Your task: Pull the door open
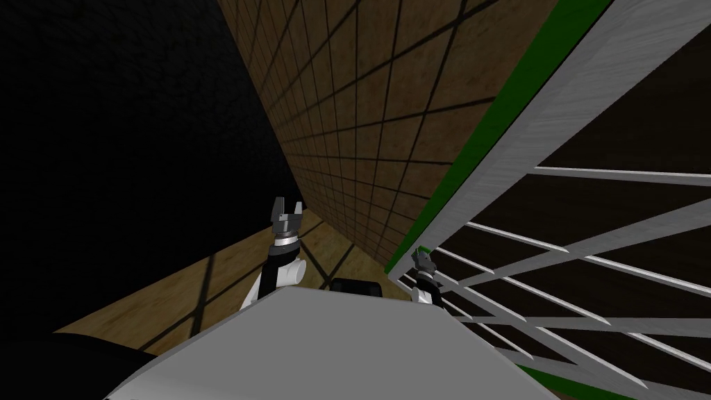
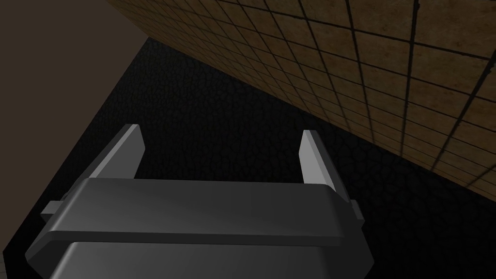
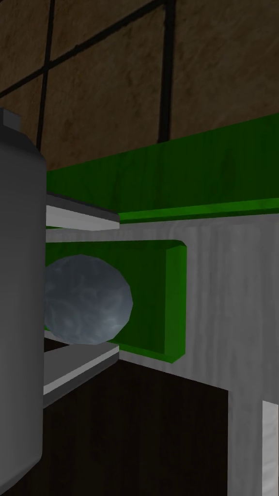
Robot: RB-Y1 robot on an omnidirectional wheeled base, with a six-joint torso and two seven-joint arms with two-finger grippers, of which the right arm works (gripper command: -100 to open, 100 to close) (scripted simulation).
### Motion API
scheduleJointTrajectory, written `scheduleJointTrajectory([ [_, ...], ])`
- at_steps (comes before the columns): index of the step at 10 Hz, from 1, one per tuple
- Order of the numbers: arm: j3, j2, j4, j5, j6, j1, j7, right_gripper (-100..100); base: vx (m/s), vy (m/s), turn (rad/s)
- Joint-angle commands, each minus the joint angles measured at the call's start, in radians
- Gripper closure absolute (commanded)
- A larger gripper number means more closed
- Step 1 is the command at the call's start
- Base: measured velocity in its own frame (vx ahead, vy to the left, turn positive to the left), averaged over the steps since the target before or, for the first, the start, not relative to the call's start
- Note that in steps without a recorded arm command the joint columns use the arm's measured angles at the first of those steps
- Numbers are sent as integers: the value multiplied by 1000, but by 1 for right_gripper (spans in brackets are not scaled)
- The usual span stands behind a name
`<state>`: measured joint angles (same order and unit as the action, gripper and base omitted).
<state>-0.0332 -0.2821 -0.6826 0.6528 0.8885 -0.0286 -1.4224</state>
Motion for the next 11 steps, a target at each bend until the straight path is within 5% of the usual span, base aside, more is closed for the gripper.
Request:
scheduleJointTrajectory([
  [1,0,1,-1,0,-2,0,1,100,-21,-2,-12],
  [5,0,1,-1,0,-2,0,1,100,-6,0,6],
  [11,-66,-22,-27,-35,-2,-18,-51,100,-174,5,59],
])
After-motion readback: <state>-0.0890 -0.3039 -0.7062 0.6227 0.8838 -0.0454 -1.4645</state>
